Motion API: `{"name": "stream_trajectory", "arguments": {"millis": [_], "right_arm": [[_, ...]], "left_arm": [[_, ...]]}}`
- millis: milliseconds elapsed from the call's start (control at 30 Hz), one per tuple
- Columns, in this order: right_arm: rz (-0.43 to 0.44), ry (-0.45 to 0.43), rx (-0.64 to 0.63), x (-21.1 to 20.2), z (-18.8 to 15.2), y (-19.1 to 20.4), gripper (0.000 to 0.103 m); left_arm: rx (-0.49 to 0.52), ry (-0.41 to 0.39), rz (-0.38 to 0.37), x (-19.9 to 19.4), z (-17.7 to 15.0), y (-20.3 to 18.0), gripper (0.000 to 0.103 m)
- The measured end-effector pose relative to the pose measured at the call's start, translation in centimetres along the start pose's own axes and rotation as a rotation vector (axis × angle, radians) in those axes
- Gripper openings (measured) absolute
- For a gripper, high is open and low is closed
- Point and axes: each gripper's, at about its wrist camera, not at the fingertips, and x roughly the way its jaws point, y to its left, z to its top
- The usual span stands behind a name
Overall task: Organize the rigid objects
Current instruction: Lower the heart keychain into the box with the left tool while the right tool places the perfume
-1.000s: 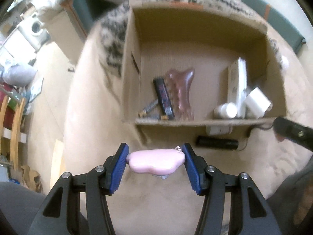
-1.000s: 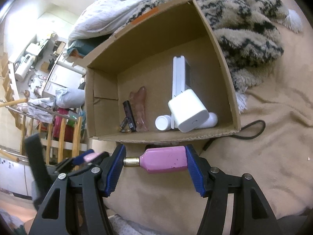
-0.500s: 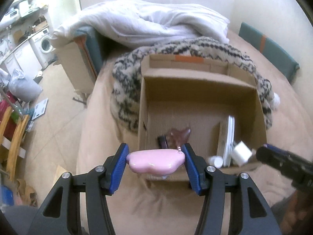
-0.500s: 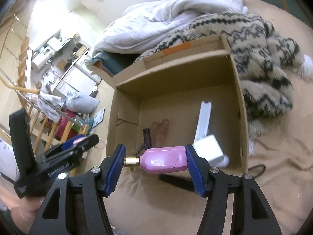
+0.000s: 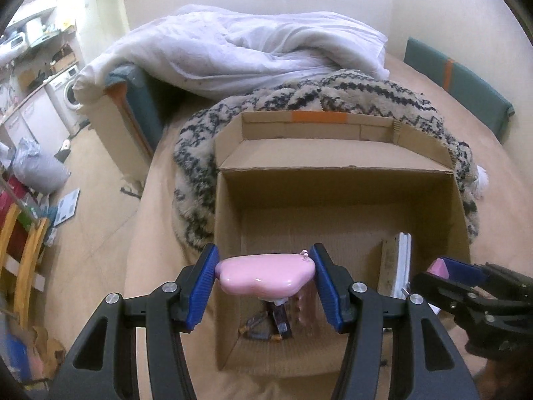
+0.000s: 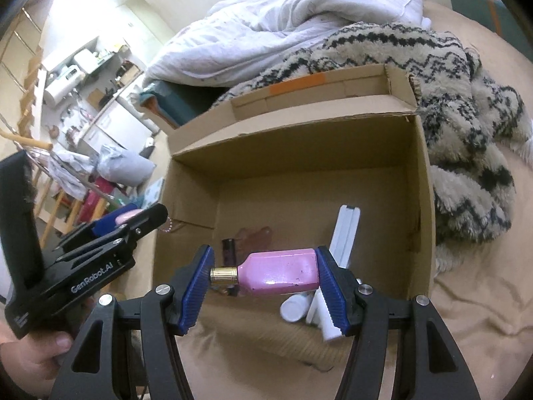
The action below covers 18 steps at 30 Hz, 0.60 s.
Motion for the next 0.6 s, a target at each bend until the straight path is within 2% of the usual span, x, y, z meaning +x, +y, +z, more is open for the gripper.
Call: {"name": "stream_trajectory", "arguments": {"millis": [133, 300, 600], "right_arm": [[-0.027, 0.022, -0.005, 1.4, -0.1, -0.1, 0.065], [-0.059, 0.053, -0.026, 2.4, -0.5, 0.1, 0.065], [-0.115, 0.095, 0.007, 3.5, -1.1, -0.9, 0.065]], "left_arm": [[0.012, 0.007, -0.016, 1.8, -0.9, -0.1, 0.053], [0.009, 0.071, -0.014, 4.0, -2.3, -0.2, 0.053], [0.005, 0.108, -0.03, 5.0, -2.8, -0.6, 0.053]]}}
